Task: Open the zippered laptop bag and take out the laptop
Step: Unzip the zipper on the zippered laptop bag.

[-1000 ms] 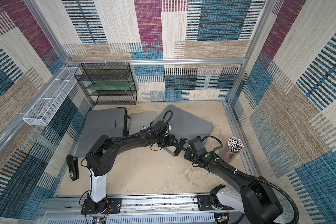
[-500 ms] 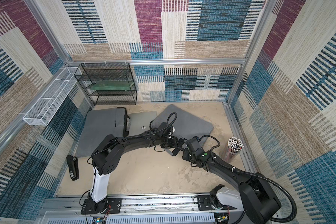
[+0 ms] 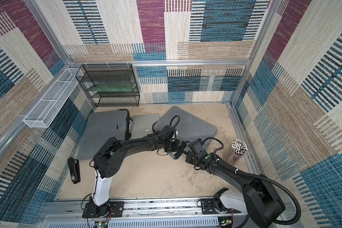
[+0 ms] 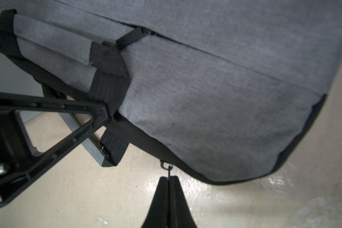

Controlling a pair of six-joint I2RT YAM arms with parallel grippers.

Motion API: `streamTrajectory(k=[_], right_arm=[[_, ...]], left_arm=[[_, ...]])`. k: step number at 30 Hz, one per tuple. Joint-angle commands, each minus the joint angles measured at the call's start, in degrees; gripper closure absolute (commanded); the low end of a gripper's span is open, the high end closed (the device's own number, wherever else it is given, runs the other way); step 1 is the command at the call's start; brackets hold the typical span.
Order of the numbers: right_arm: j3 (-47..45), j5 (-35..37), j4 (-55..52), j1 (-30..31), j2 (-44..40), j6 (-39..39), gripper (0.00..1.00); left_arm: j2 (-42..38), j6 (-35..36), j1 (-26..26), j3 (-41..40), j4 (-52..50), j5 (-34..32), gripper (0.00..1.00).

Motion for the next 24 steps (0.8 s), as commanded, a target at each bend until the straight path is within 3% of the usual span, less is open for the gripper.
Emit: streamTrajectory(k=[1, 24], right_arm=[[-0.13, 2.3, -1.53, -0.61, -0.85, -0.04, 1.0], [-2.94, 2.97, -3.43, -6.92, -4.19, -1.6, 1.0]], left_arm=[[-0.48, 0.55, 0.17, -0.07, -0.84, -0.08, 1.0], [-3.11, 2.05, 2.99, -2.44, -1.5, -1.0, 1.0]])
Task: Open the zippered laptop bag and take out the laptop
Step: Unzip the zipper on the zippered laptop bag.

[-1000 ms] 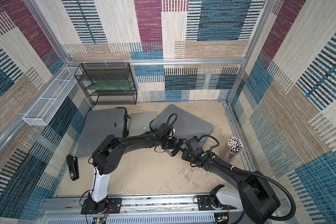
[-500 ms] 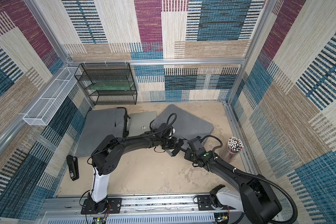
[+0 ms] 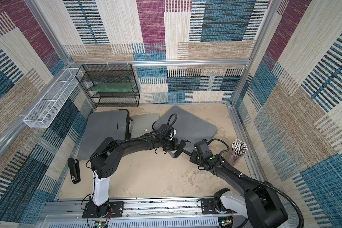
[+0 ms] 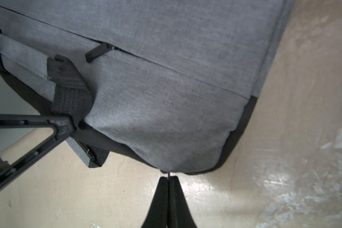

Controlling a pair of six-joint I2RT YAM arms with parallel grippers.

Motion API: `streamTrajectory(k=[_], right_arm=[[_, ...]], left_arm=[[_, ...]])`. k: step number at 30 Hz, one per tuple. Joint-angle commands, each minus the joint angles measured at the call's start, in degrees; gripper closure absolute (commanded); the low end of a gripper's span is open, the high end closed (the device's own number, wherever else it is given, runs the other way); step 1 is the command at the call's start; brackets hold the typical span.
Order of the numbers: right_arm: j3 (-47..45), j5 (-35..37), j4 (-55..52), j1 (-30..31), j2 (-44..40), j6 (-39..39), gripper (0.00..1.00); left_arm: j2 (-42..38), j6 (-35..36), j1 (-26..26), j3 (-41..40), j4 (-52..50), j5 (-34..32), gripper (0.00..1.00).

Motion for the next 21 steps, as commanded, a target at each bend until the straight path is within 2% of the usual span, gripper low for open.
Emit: streamTrajectory(k=[1, 21], right_arm=[[-0.25, 5.45, -3.11, -0.82, -0.43, 0.04, 1.0], [-0.4, 5.56, -4.22, -2.99, -2.13, -1.52, 1.0]], left_arm=[[-0.95, 1.83, 1.15, -0.67, -2.52, -2.99, 1.0], [-4.42, 2.83, 4.62, -4.41, -2.65, -4.36, 1.0]])
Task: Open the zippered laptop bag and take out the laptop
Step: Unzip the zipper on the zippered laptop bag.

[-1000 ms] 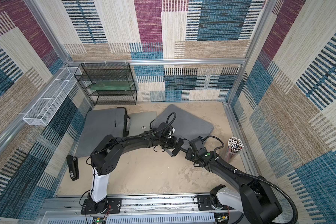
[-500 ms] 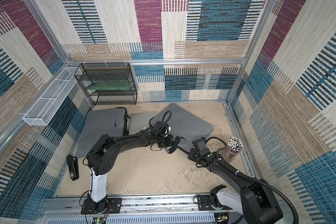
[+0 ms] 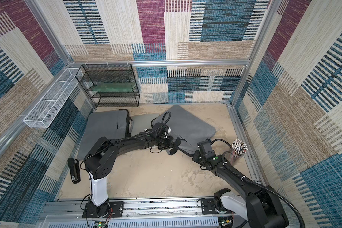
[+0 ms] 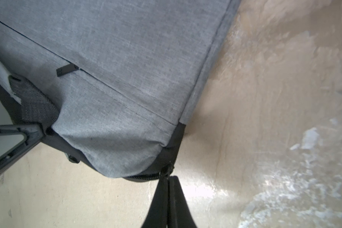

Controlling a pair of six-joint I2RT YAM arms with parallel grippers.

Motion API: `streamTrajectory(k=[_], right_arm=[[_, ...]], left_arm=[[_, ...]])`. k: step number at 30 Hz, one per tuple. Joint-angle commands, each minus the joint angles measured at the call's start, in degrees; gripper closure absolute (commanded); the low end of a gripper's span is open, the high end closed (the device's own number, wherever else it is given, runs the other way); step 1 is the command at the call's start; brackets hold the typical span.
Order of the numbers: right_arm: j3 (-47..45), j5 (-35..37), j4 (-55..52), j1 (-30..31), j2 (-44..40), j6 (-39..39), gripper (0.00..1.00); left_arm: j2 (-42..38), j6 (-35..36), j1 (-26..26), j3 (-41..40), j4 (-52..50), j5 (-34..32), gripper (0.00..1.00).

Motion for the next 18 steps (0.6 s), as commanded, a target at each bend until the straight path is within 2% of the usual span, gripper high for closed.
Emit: streamTrajectory(k=[1, 8, 15, 18], right_arm=[[0.23, 5.93, -3.45, 0.46, 0.09, -0.69, 1.0], [3.37, 8.5, -4.34, 6.51, 2.8, -0.15, 1.0], [5.97, 7.98, -2.62, 13.03, 6.75, 1.43, 1.0], [6.47, 7.65, -1.56, 14.55, 8.37, 1.59, 1.0]], left_arm=[[-0.86, 1.64, 0.99, -0.33, -3.22, -5.01, 1.0], [-1.3, 2.13, 1.27, -0.06, -4.24, -5.89, 1.0], [-2.16, 1.7, 1.42, -0.25, -4.08, -6.31, 1.0], [-2.43, 1.2, 1.2, -0.99, -3.3, -5.39, 0.87]])
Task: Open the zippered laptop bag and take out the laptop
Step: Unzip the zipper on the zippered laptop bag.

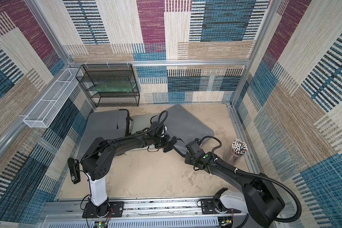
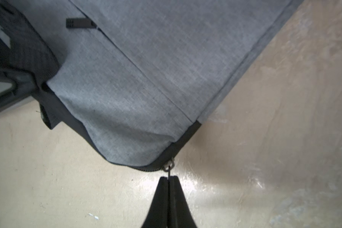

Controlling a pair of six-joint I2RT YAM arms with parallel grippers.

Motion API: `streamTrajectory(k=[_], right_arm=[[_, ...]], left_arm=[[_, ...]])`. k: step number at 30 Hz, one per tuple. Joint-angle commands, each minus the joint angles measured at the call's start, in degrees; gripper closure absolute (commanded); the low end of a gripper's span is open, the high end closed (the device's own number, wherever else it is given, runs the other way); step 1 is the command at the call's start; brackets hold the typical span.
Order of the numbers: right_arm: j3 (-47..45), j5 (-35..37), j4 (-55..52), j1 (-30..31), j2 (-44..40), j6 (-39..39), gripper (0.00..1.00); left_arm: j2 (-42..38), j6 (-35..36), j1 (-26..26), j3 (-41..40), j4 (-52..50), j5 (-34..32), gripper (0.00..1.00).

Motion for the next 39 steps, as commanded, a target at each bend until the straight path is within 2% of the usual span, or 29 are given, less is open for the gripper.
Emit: streamTrajectory(k=[1, 4, 8, 14, 22, 25, 31, 33, 39], right_arm=[[0.76, 1.24, 1.52, 1.12, 1.33, 1.0, 1.0], [0.77, 0.05, 2.71, 1.67, 2.43, 0.91, 1.0], [0.69, -1.16, 4.4, 2.19, 3.42, 0.83, 1.0], [0.76, -1.11, 5.06, 2.46, 4.05, 0.65, 1.0], [0.49, -1.67, 5.94, 2.52, 3.61, 0.65, 1.0], [0.43, -1.21, 5.68, 2.46, 3.39, 0.65, 1.0], [0.3, 0.65, 3.78, 1.92, 3.17, 0.47, 1.0], [0.23, 1.35, 3.03, 1.31, 2.92, 0.39, 1.0], [-1.14, 1.82, 2.54, -0.91, 1.27, 0.06, 1.0]], left_arm=[[-0.61, 0.61, -0.24, -0.89, 0.43, -0.74, 0.82], [-0.41, 0.32, -1.19, -1.95, 0.97, 0.4, 0.73], [-0.68, -0.8, -2.73, -3.11, 2.2, 2.0, 0.67], [-0.06, -2.23, -5.8, -3.51, 3.39, 3.97, 0.52], [2.61, -3.65, -8.05, -2.23, 4.39, 5.31, 0.49], [3.15, -4.06, -8.46, -1.84, 4.72, 5.4, 0.58], [2.94, -4.77, -8.42, -2.48, 5.23, 4.61, 0.92], [2.85, -4.87, -8.46, -2.67, 5.13, 4.61, 1.0], [2.73, -4.29, -8.44, -2.64, 4.45, 4.44, 1.0]])
